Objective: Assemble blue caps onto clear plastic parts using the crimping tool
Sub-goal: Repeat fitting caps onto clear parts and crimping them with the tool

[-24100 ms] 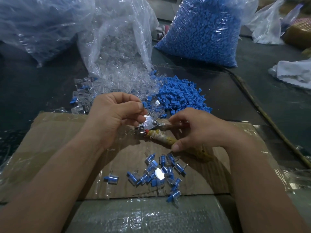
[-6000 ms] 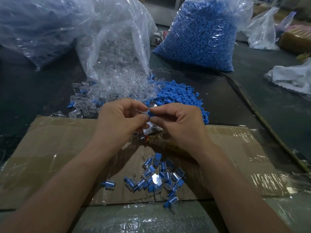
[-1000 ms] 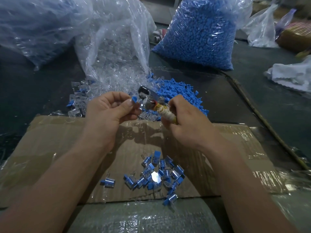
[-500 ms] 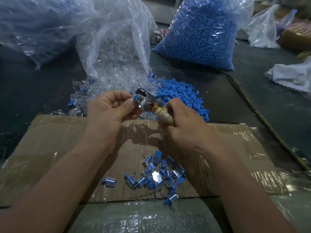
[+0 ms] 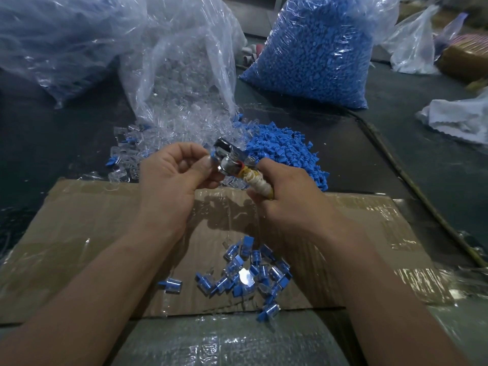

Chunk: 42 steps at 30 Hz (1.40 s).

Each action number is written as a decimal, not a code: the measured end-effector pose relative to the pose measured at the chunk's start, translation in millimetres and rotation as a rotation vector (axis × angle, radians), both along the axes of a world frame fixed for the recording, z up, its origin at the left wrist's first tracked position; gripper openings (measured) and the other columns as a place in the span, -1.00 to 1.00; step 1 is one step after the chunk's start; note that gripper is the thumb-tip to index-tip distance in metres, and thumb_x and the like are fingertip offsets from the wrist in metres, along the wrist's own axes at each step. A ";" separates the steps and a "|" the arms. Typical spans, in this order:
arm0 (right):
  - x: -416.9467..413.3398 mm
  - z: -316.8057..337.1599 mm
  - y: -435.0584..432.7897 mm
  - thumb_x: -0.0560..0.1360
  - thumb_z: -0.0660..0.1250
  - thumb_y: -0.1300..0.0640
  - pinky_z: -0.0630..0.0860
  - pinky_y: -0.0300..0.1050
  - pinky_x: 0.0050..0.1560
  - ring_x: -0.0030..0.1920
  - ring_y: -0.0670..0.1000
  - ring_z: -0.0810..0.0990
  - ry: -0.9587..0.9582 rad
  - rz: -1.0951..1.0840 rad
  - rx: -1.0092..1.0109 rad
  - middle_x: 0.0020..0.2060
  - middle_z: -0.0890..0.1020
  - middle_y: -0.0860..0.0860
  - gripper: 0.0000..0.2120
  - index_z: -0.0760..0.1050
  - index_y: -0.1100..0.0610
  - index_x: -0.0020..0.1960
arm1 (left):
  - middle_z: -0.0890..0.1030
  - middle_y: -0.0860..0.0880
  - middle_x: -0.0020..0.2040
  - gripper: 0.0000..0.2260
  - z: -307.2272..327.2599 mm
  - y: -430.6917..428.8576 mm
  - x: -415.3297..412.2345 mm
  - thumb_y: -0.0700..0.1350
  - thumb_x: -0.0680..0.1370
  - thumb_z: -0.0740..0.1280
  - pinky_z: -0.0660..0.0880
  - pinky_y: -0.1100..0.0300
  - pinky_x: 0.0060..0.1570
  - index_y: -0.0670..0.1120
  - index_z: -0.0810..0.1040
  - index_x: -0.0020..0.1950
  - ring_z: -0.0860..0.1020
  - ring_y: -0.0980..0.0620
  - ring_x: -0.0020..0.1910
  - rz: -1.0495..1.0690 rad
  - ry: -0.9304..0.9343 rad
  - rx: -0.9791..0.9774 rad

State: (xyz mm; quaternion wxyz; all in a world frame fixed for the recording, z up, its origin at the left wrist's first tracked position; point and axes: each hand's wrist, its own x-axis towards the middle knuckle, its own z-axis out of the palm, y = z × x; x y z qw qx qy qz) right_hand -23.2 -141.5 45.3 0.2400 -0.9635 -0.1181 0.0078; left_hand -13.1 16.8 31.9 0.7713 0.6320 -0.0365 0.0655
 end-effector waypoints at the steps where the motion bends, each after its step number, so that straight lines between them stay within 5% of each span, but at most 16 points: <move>1: -0.3 -0.3 0.7 0.48 0.31 0.09 0.25 -0.20 -0.34 -0.29 -0.16 0.37 -0.007 -0.002 -0.001 -0.30 0.41 -0.14 -0.71 0.20 -0.09 -0.26 | 0.61 0.03 -0.44 -0.85 -0.3 0.3 0.3 -0.36 0.46 0.28 0.52 0.37 -0.40 -0.14 0.48 -0.23 0.57 0.15 -0.44 0.002 -0.002 0.006; 17: 6.4 -1.1 -11.7 0.46 0.32 0.11 0.21 -0.26 -0.33 -0.27 -0.18 0.34 -0.084 -0.072 0.018 -0.26 0.38 -0.15 -0.84 0.34 0.00 -0.07 | 0.64 -0.02 -0.40 -0.92 2.4 10.6 4.9 -0.30 0.42 0.34 0.51 0.34 -0.41 -0.13 0.53 -0.21 0.60 0.09 -0.42 0.000 0.060 -0.008; 21: 9.2 -1.3 -21.3 0.44 0.34 0.02 0.19 -0.23 -0.36 -0.31 -0.15 0.32 -0.093 -0.116 -0.062 -0.29 0.36 -0.15 -0.82 0.33 0.01 -0.12 | 0.62 -0.01 -0.41 -0.90 9.0 15.1 -1.4 -0.13 0.25 0.37 0.47 0.35 -0.46 -0.12 0.61 -0.29 0.54 0.15 -0.47 -0.233 0.092 0.153; 28: 9.1 -3.6 -15.2 0.34 0.42 -0.11 0.27 -0.19 -0.29 -0.21 -0.11 0.40 0.028 -0.053 -0.120 -0.20 0.45 -0.10 -0.69 0.43 0.01 -0.04 | 0.63 -0.04 -0.40 -0.86 7.4 8.0 -9.6 -0.12 0.21 0.43 0.44 0.38 -0.48 -0.09 0.64 -0.26 0.53 0.14 -0.49 -0.698 0.067 0.408; 34: 8.1 -2.8 -10.7 0.26 0.46 -0.16 0.29 -0.16 -0.21 -0.21 -0.16 0.37 0.108 -0.002 -0.164 -0.23 0.39 -0.19 -0.64 0.38 -0.08 -0.08 | 0.66 -0.04 -0.30 -0.82 3.5 9.3 -8.9 0.03 0.26 0.47 0.48 0.06 -0.29 -0.02 0.68 -0.23 0.56 -0.11 -0.33 -0.888 -0.005 0.526; 38: 7.2 -3.3 -9.1 0.23 0.47 -0.18 0.23 -0.21 -0.31 -0.23 -0.18 0.37 0.141 0.031 -0.210 -0.24 0.42 -0.18 -0.66 0.37 -0.09 -0.18 | 0.64 -0.03 -0.35 -0.84 9.5 14.2 -10.8 -0.04 0.23 0.46 0.47 0.36 -0.40 -0.09 0.65 -0.28 0.56 0.14 -0.42 -0.580 0.074 0.207; 42: 7.9 -4.9 -10.1 0.22 0.47 -0.24 0.30 -0.16 -0.18 -0.09 -0.08 0.39 0.160 0.062 -0.252 -0.15 0.41 -0.12 -0.52 0.44 -0.04 0.01 | 0.64 0.00 -0.33 -0.96 -3.2 21.9 8.8 -0.15 0.35 0.46 0.53 0.29 -0.32 -0.03 0.62 -0.26 0.55 0.16 -0.39 0.065 0.021 0.426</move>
